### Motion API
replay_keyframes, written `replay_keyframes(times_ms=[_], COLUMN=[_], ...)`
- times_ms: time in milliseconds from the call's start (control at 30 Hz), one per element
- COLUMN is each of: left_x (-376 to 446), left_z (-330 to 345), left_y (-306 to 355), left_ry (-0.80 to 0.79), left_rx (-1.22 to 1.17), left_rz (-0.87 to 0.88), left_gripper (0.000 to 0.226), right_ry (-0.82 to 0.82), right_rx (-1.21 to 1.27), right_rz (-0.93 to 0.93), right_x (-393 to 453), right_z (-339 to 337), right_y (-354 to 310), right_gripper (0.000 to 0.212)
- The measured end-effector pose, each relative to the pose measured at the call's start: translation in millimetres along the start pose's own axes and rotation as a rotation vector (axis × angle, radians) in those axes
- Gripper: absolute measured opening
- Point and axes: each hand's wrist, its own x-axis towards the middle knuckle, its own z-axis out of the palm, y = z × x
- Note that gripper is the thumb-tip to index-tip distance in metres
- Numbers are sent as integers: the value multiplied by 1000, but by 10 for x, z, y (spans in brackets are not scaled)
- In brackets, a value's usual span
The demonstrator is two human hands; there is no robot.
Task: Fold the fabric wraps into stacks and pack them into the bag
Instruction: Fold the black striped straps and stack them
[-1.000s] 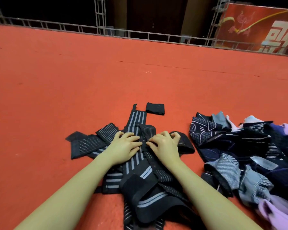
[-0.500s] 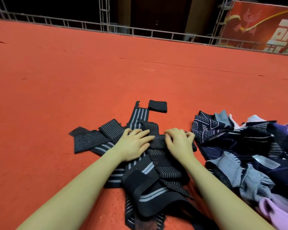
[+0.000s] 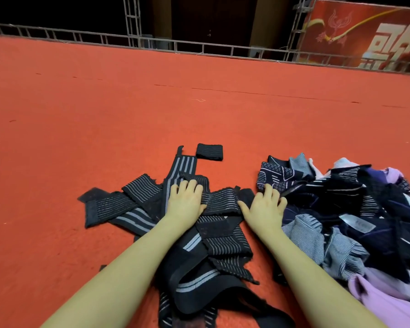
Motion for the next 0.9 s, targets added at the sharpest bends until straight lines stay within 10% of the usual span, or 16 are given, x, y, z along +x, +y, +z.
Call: replay_keyframes(times_ms=[233,433,900], left_x=[133,153,-77], left_z=[-69,-26,-39], left_y=[199,356,-358], left_ry=[2,-460,-314], left_rx=[-83,-149,-137], left_rz=[216,386,264], left_gripper=[50,52,46], right_ry=[113,274,382], right_rx=[224,164,314], right_rz=[35,27,-307], right_x=[54,95,3], right_z=[-119,-148,-214], right_y=[51,204,-359], right_gripper=[30,25,24])
